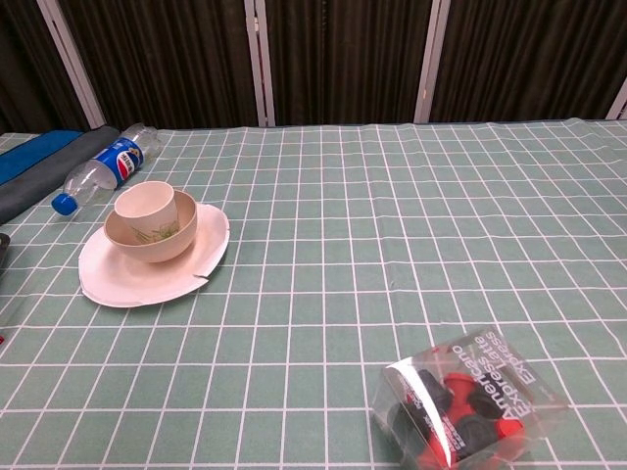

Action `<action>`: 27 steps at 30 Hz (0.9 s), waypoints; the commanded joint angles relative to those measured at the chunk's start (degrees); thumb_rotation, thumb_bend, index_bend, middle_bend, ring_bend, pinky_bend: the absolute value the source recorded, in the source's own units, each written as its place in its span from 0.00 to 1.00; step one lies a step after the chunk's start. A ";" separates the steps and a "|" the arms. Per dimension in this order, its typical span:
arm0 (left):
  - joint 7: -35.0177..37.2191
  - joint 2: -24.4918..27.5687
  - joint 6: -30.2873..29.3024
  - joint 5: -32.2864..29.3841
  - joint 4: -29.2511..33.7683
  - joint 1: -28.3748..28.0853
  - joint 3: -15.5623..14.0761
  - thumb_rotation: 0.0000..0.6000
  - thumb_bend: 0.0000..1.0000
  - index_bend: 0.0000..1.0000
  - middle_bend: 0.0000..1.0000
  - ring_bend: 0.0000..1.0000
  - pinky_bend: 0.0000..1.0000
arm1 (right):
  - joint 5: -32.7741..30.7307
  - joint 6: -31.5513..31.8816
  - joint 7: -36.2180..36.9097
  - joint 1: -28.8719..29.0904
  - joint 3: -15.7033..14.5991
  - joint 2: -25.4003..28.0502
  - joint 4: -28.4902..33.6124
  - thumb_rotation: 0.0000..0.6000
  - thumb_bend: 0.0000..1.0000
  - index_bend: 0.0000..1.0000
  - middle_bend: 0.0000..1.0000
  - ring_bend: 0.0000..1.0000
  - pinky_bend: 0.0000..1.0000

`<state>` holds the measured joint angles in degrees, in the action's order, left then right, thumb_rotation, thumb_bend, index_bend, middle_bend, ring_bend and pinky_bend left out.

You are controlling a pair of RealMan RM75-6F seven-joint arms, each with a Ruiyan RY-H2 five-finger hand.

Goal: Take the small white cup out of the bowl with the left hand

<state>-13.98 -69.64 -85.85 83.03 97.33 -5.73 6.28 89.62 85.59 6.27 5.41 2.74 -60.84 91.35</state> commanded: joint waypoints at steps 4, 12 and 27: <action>-4.18 -3.64 5.82 -2.78 -1.51 -5.74 3.18 1.00 0.17 0.35 0.00 0.00 0.00 | 0.25 0.05 0.33 0.04 -0.03 0.11 0.10 1.00 0.03 0.04 0.00 0.00 0.00; -9.61 -11.50 15.70 -9.28 -7.81 -14.95 6.95 1.00 0.24 0.44 0.00 0.00 0.00 | -0.06 -0.04 1.58 0.03 0.10 0.52 0.12 1.00 0.03 0.04 0.00 0.00 0.00; -14.58 -19.41 21.53 -16.16 -14.56 -23.10 8.25 1.00 0.27 0.49 0.00 0.00 0.00 | -0.67 -0.39 4.50 0.14 0.46 1.43 -0.24 1.00 0.03 0.04 0.00 0.00 0.00</action>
<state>-28.40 -88.79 -64.53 67.06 83.01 -28.58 14.58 88.95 85.20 10.76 5.55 3.19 -59.42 91.12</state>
